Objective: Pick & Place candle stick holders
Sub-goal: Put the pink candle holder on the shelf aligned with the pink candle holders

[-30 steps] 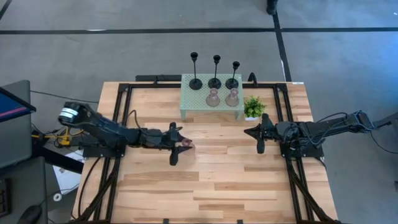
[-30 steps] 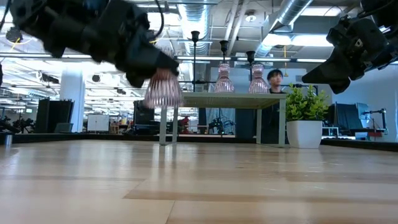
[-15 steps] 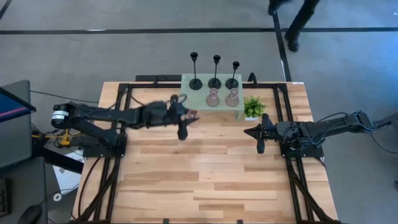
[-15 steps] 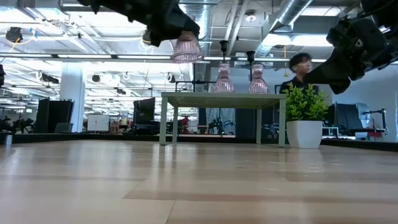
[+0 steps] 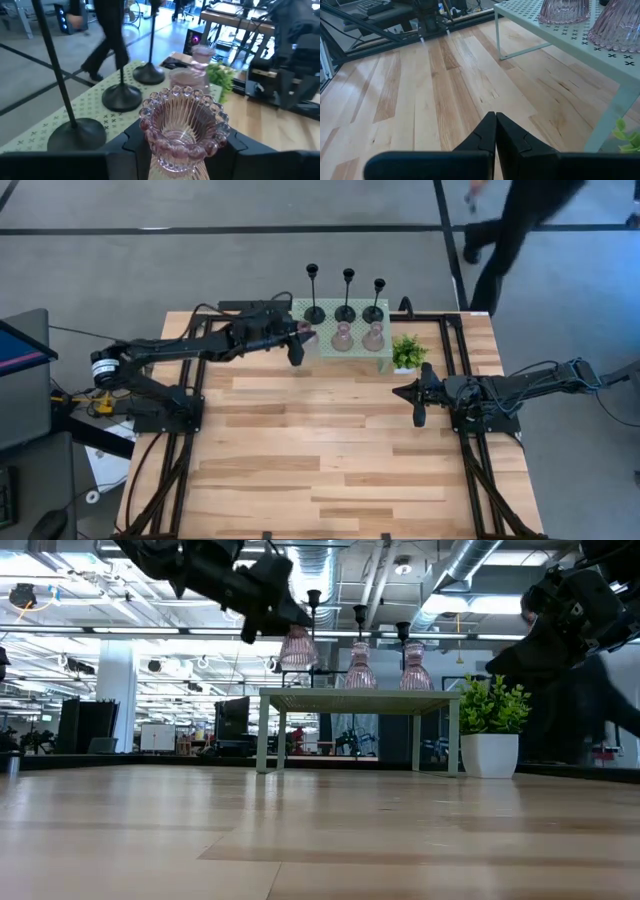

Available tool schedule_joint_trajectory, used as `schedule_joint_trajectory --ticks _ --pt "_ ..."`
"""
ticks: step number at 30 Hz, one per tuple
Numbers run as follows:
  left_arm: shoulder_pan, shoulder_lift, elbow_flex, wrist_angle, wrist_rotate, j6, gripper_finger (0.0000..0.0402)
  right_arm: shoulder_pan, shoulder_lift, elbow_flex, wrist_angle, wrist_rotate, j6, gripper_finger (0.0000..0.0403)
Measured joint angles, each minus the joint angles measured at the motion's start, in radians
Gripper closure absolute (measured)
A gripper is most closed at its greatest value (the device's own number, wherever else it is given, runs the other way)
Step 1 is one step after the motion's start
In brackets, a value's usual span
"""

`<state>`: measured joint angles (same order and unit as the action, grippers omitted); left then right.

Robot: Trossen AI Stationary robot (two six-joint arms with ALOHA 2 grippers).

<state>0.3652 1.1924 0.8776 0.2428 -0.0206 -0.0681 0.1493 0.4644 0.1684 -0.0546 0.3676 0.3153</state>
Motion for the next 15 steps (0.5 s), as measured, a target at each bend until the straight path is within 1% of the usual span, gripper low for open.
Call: schedule_joint_trajectory --ticks 5,10,15 --pt "0.032 0.088 0.000 0.076 0.039 -0.022 0.0260 0.000 0.000 0.000 0.000 0.000 0.000 0.0403" --pt "0.053 0.163 0.000 0.124 0.045 -0.022 0.0267 0.000 0.000 0.000 0.000 0.000 0.000 0.0403" --pt "0.074 0.185 0.002 0.135 0.045 -0.022 0.0261 0.000 0.000 0.000 0.000 0.000 0.000 0.0403"
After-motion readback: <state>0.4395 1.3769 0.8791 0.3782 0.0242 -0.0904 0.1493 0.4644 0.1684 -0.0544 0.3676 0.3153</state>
